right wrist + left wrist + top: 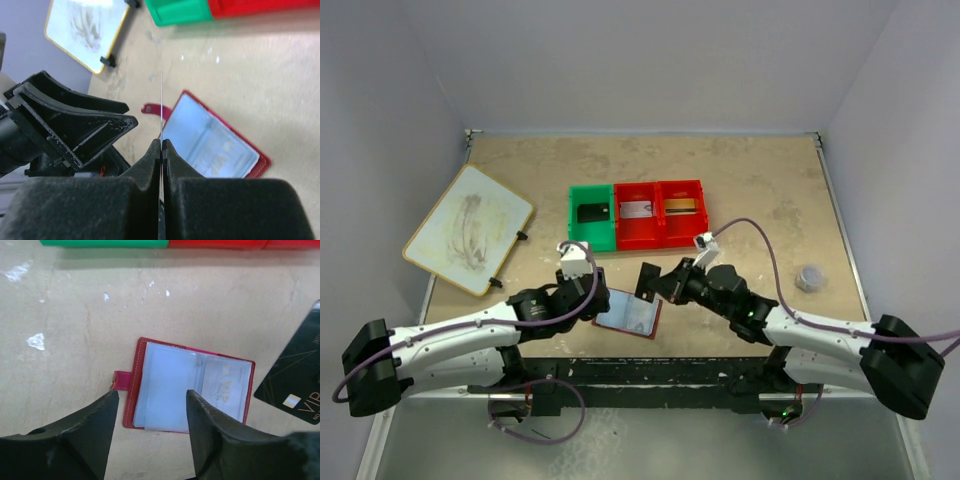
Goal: Take the credit cards out of the card holder
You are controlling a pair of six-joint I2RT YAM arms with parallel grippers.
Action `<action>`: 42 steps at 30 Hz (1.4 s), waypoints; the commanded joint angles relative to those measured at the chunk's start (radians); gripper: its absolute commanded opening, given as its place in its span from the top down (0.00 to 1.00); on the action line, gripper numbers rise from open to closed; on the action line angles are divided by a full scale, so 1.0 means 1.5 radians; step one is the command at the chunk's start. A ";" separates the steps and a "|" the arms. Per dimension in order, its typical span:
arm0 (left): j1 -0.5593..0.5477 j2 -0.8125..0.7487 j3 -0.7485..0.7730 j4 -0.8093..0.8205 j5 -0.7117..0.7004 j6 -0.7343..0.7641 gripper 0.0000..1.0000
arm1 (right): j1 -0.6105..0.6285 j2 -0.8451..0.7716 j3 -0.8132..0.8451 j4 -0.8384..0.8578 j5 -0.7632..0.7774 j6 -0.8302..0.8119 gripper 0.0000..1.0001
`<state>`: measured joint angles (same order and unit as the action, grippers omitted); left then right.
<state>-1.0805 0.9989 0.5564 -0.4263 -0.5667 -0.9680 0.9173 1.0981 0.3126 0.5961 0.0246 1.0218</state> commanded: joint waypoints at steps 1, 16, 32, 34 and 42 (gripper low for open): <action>-0.001 -0.056 0.041 -0.099 -0.110 -0.026 0.37 | 0.002 -0.060 0.055 -0.069 0.075 -0.160 1.00; 0.036 -0.149 -0.066 -0.216 -0.186 -0.297 0.18 | 0.013 0.128 0.309 -0.139 0.059 -0.561 1.00; 0.242 -0.127 -0.075 -0.082 -0.015 -0.111 0.17 | 0.008 0.455 0.700 -0.303 0.092 -0.809 1.00; 0.323 -0.139 -0.067 -0.075 0.034 -0.073 0.17 | 0.005 0.478 0.726 -0.308 0.079 -0.817 1.00; 0.409 -0.139 0.095 -0.166 -0.019 -0.003 0.17 | 0.003 0.583 0.853 -0.380 0.084 -0.899 1.00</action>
<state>-0.4839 0.7994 0.5331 -0.6250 -0.5095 -1.0756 0.9283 1.9457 1.4876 0.0818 0.1390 -0.2302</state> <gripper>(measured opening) 0.826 0.008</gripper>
